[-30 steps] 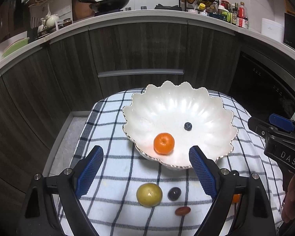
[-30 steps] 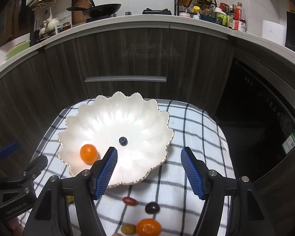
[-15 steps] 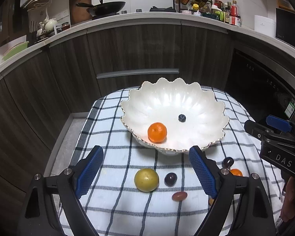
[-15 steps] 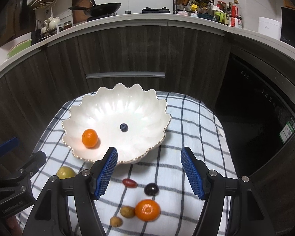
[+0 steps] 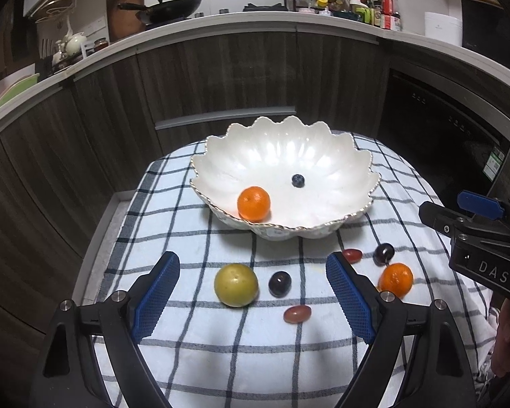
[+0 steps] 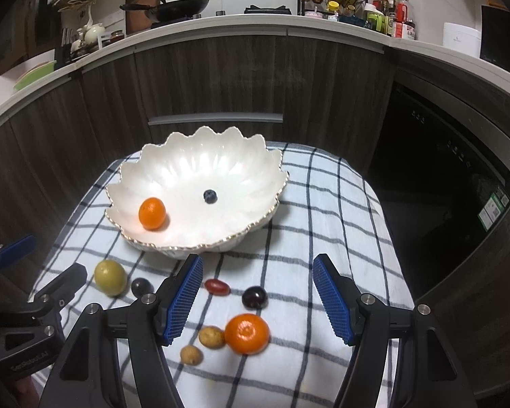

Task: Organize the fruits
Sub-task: 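Withdraw both grippers from the bowl back toward the remaining fruits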

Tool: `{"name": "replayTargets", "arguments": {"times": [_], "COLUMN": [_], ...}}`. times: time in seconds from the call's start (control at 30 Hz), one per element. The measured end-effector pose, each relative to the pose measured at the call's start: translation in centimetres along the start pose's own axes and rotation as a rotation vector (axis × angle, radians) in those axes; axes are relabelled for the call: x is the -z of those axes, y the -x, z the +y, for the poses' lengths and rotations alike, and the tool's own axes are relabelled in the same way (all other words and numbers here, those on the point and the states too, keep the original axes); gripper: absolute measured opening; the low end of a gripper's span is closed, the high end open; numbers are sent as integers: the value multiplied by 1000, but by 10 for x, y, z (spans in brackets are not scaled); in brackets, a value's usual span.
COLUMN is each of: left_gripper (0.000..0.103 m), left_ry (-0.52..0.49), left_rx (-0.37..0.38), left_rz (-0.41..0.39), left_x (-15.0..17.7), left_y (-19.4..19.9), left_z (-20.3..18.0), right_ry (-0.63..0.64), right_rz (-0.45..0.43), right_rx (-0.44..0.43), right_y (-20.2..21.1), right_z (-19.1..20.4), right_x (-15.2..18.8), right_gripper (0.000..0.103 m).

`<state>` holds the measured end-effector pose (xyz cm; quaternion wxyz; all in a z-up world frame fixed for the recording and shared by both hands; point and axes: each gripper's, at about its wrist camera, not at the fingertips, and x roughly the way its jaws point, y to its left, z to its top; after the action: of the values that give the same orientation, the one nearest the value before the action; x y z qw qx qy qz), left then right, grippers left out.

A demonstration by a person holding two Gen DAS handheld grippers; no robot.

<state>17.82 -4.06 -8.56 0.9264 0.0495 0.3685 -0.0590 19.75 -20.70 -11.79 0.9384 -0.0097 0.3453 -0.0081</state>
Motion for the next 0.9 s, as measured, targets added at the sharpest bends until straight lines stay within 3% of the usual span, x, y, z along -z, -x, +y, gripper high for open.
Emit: {"name": "replayTargets", "arguments": {"times": [0.9], "left_gripper": [80], "left_ry": [-87], "left_rx": [76], "left_rz": [40], "left_x": [39], "left_y": [-21], "left_z": [-8], "right_ry": [-14], "right_rz": [84], "right_rx": [8], "right_y": [-13], "right_z": [6], "right_x": [50], "right_gripper": [68]}}
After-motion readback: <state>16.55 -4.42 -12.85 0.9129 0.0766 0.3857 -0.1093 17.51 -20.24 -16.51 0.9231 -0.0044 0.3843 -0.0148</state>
